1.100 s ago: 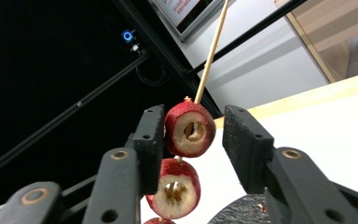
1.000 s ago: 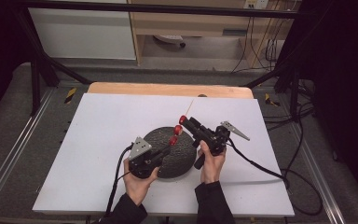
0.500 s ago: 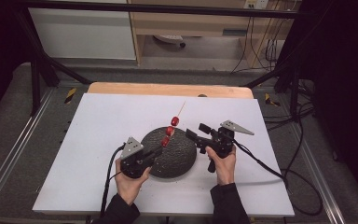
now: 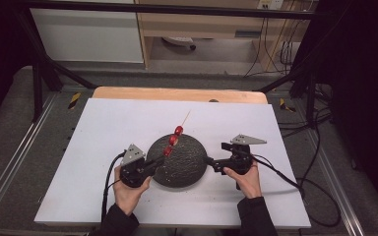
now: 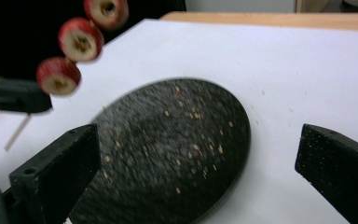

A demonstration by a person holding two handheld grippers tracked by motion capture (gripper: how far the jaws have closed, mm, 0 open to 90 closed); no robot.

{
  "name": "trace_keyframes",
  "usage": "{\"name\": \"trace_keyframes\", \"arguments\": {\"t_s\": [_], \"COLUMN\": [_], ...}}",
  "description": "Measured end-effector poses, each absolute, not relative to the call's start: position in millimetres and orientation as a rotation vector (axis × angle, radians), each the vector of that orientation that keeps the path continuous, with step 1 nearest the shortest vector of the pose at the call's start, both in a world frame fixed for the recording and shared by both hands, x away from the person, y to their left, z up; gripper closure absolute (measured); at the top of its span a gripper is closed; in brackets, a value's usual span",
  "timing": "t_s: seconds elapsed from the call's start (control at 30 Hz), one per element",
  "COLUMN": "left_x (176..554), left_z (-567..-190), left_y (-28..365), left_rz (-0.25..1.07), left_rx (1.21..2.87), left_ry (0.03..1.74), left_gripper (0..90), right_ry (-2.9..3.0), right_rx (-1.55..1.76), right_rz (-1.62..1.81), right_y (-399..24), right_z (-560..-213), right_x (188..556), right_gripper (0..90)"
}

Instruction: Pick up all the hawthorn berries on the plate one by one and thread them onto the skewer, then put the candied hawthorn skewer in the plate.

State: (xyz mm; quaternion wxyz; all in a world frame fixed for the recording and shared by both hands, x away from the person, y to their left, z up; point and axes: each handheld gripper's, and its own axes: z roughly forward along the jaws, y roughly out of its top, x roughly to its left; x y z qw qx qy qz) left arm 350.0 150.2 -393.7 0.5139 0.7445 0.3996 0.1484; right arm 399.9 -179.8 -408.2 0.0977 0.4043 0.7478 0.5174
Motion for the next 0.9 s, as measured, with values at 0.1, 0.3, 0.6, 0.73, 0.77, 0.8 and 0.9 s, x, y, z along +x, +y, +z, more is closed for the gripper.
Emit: {"name": "trace_keyframes", "arguments": {"t_s": [0.1,0.3,0.6,0.73,0.77,0.8,0.9], "left_x": [350,354,362,365,366,367,369], "left_z": [-392,-388,-386,-386,-386,-386,-387], "left_y": [152,155,159,159,159,159,157], "left_rz": [0.365,0.363,0.371,0.364,0.361,0.359,0.349], "left_rx": [1.81,1.857,1.933,1.948,1.956,1.964,1.989], "left_ry": [0.956,0.955,0.964,0.972,0.972,0.973,0.979], "left_gripper": [88.4,88.4,88.4,88.4,88.4,88.4,88.4], "right_ry": [2.247,2.302,2.369,2.369,2.372,2.373,2.37], "right_rx": [1.19,1.187,1.16,1.182,1.175,1.175,1.178], "right_rz": [1.477,1.383,1.298,1.262,1.252,1.244,1.233], "right_y": [-183,-197,-219,-227,-229,-231,-234], "right_z": [-412,-428,-447,-452,-453,-454,-455], "right_x": [398,392,382,377,376,375,372], "right_gripper": [0.8,0.7,1.0,0.9,0.9,0.9,0.8]}}
